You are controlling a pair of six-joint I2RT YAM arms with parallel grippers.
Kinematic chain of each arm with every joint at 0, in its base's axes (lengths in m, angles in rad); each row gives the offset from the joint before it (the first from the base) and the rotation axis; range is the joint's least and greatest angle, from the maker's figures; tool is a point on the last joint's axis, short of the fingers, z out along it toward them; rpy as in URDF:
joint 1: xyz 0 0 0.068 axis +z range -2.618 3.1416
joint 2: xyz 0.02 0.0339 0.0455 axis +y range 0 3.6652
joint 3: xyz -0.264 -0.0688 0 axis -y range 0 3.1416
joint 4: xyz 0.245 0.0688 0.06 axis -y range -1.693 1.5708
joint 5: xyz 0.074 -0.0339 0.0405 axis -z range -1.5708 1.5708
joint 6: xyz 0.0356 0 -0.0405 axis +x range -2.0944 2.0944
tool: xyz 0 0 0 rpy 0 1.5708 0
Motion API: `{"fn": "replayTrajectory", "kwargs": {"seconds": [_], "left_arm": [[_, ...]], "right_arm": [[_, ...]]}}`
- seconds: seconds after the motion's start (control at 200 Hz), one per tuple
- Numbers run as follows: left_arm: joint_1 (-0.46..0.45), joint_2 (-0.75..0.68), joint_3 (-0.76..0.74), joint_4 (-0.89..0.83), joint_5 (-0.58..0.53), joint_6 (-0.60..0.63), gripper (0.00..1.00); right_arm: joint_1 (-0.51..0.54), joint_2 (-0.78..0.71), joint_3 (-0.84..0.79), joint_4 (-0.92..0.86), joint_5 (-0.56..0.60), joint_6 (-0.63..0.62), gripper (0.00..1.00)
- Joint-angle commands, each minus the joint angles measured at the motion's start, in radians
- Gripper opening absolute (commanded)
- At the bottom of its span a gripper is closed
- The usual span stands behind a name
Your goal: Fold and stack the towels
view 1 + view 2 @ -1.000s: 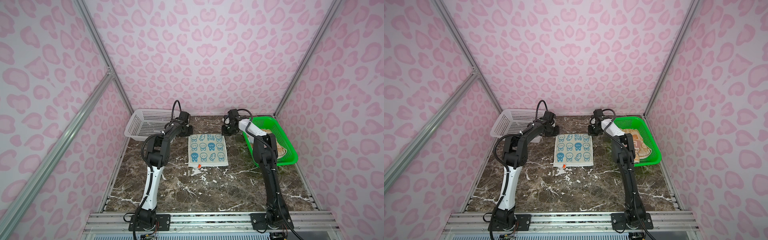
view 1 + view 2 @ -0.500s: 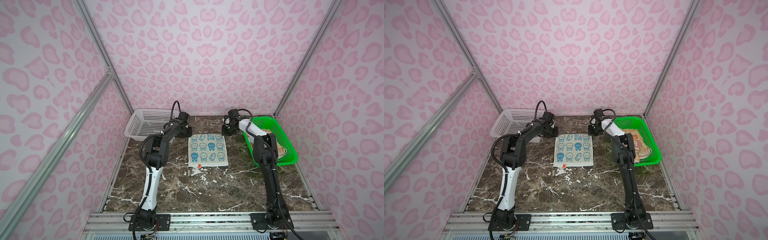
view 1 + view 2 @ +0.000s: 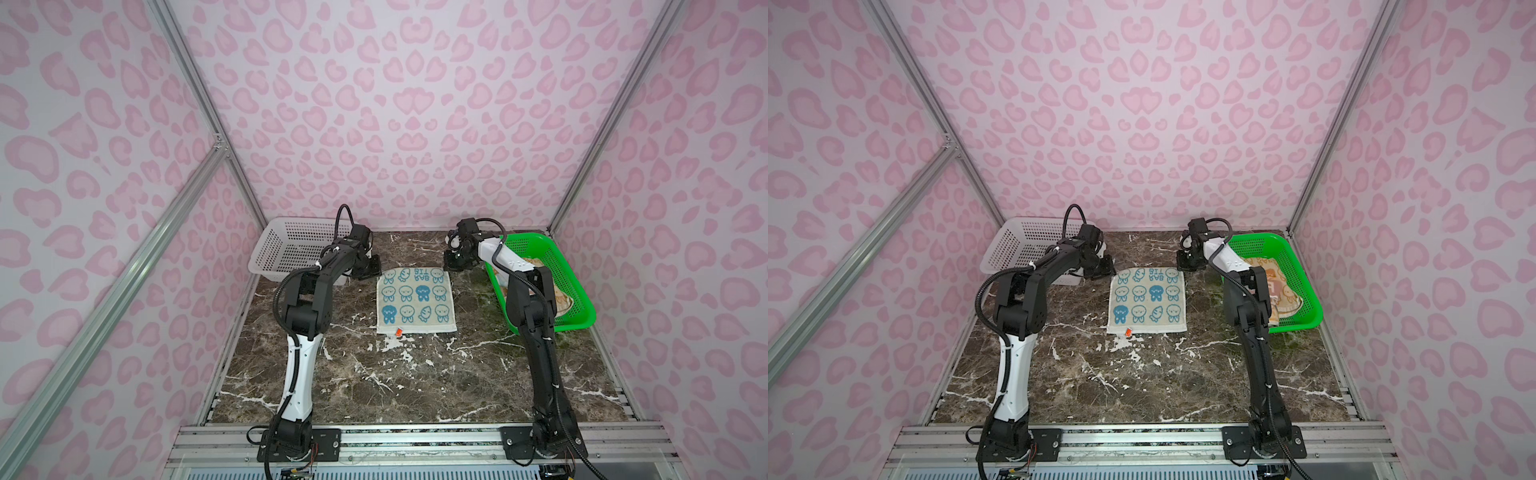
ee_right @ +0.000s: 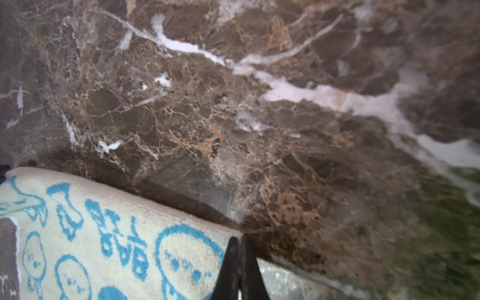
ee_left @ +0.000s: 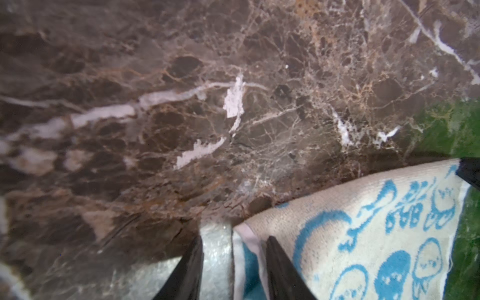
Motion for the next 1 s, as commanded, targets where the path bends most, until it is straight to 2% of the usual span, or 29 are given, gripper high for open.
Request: {"fn": "replayTrajectory", "kwargs": {"seconds": [0.0,0.325,0.505,0.64,0.825,0.995], "left_arm": [[0.004,-0.029,-0.009,-0.015,0.037,-0.014,0.45],[0.014,-0.068,-0.087,0.076,0.086,-0.056,0.48],[0.036,-0.111,-0.091,0.092,-0.008,-0.093,0.48],[0.039,-0.134,-0.096,0.124,0.033,-0.102,0.50],[0.022,-0.081,-0.072,0.102,0.094,-0.075,0.49],[0.006,-0.033,-0.054,0.080,0.080,-0.050,0.48]], "right_arm": [[-0.002,0.015,-0.012,-0.058,0.022,0.002,0.00],[0.000,0.015,-0.011,-0.061,0.017,0.000,0.00],[-0.001,0.015,-0.010,-0.062,0.015,-0.001,0.00],[-0.001,0.018,-0.009,-0.061,0.014,0.000,0.00],[0.000,0.022,-0.005,-0.060,0.011,0.003,0.00],[-0.001,0.023,-0.005,-0.064,0.012,0.000,0.00]]}}
